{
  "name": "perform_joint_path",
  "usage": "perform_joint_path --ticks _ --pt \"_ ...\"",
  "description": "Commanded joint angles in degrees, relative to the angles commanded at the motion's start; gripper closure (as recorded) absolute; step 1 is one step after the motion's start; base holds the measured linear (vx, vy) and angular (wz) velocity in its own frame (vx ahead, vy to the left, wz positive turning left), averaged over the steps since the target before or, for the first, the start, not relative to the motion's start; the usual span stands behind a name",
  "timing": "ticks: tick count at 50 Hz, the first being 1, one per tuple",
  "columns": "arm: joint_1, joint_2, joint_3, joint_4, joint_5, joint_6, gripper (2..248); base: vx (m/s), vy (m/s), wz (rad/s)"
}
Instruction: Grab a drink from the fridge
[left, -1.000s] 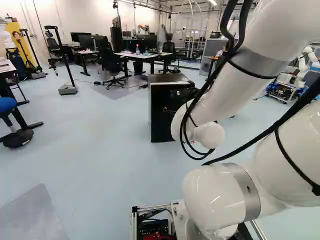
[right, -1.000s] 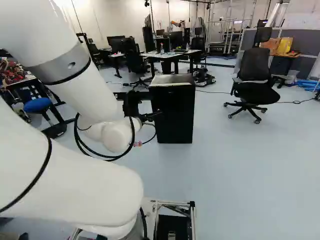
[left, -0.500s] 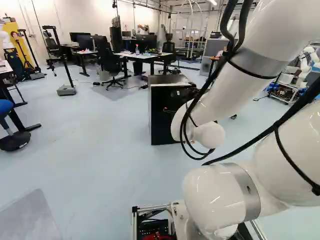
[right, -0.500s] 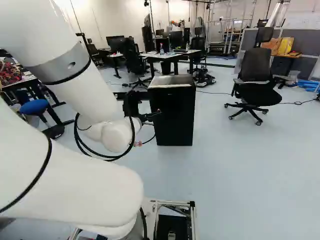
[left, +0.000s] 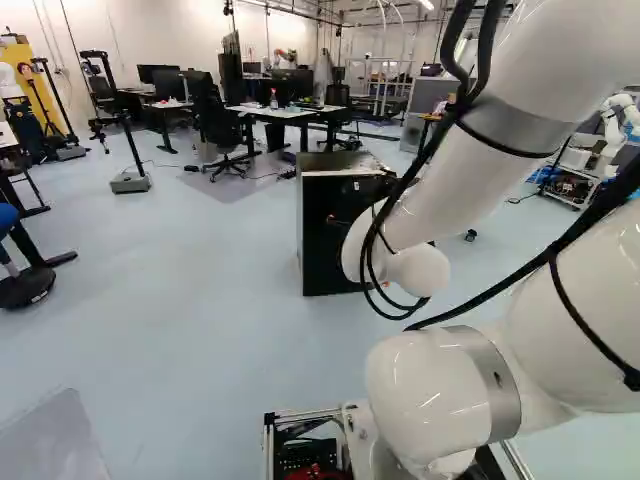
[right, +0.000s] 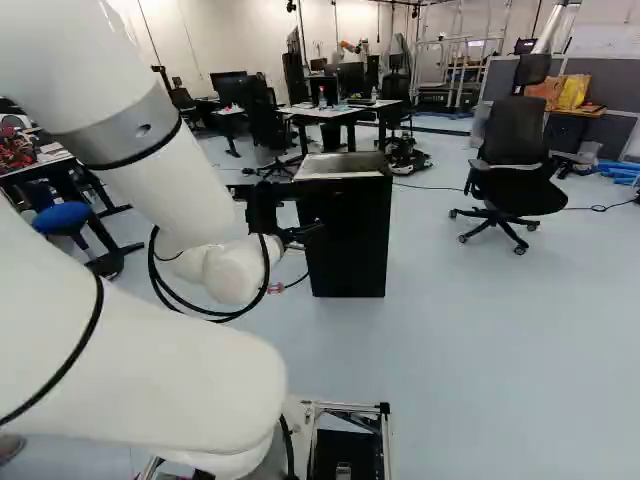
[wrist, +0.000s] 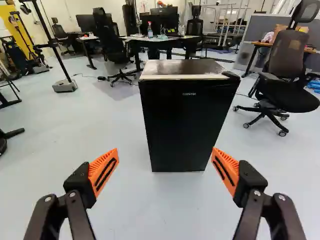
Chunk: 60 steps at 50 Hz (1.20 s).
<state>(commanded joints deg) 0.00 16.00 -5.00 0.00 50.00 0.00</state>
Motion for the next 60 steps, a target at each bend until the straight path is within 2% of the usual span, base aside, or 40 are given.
perform_joint_path --ticks 60 --pt "0.0 0.0 0.0 0.0 0.0 0.0 3 0.087 0.03 -0.011"
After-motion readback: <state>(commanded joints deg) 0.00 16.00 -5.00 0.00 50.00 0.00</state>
